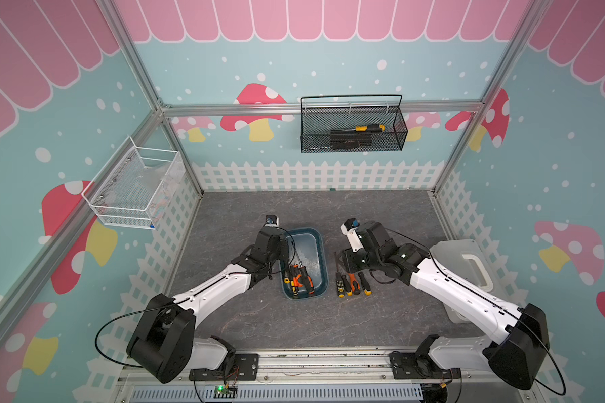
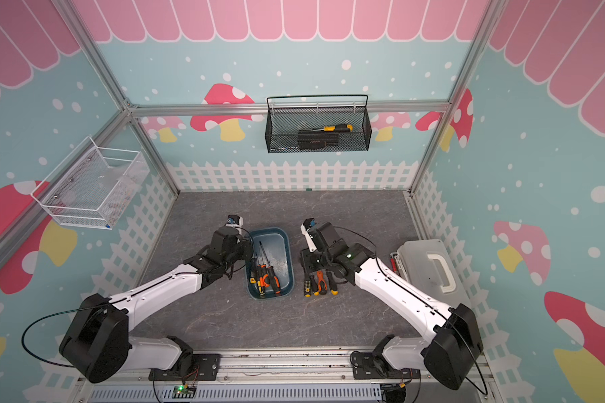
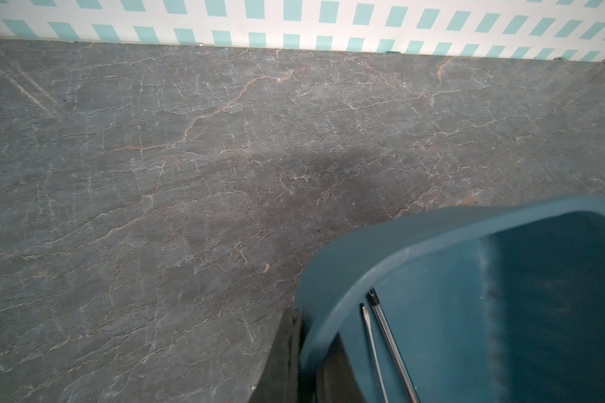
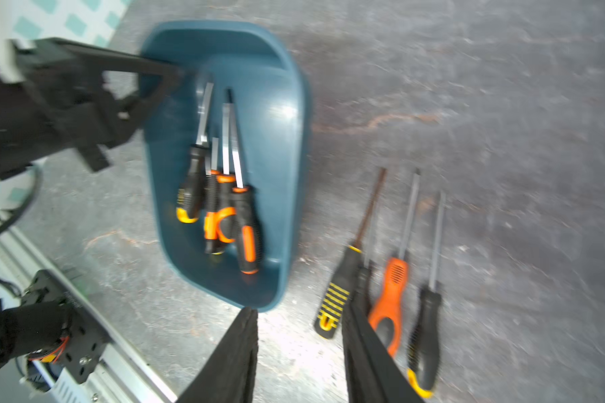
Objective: Take out the screwdriver from the storage box
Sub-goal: Place the screwdriver at the center of the board, then pick up the screwdriver from the storage box.
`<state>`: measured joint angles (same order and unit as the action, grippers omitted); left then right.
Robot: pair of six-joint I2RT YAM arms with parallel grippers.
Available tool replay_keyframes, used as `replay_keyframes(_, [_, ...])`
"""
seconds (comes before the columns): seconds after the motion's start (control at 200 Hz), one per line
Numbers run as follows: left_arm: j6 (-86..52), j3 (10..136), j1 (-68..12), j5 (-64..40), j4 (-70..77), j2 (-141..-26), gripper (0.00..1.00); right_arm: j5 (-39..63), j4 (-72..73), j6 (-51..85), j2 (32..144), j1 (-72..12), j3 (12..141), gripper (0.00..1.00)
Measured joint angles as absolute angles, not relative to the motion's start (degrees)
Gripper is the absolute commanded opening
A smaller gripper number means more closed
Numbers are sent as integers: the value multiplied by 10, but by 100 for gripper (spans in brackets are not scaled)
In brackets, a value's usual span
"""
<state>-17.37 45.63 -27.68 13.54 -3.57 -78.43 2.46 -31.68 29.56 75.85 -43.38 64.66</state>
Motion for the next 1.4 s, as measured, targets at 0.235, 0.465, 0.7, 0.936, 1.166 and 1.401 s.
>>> replay_keyframes(0.235, [-174, 456, -277, 137, -36, -784, 0, 25, -295, 307, 854, -492, 681, 43])
replay_keyframes(0.465, [-174, 457, -278, 137, -36, -784, 0, 26, -285, 307, 908, -507, 703, 43])
replay_keyframes(0.7, [-174, 458, -278, 137, -39, -785, 0, 25, -266, 307, 937, -511, 714, 43])
replay_keyframes(0.936, [-174, 459, -278, 137, -41, -785, 0, 24, -257, 303, 981, -511, 717, 43])
replay_keyframes(1.166, [-174, 459, -278, 137, -41, -785, 0, 23, -252, 296, 1009, -511, 733, 43])
replay_keyframes(1.401, [-174, 459, -278, 137, -40, -785, 0, 19, -245, 292, 1039, -511, 744, 43])
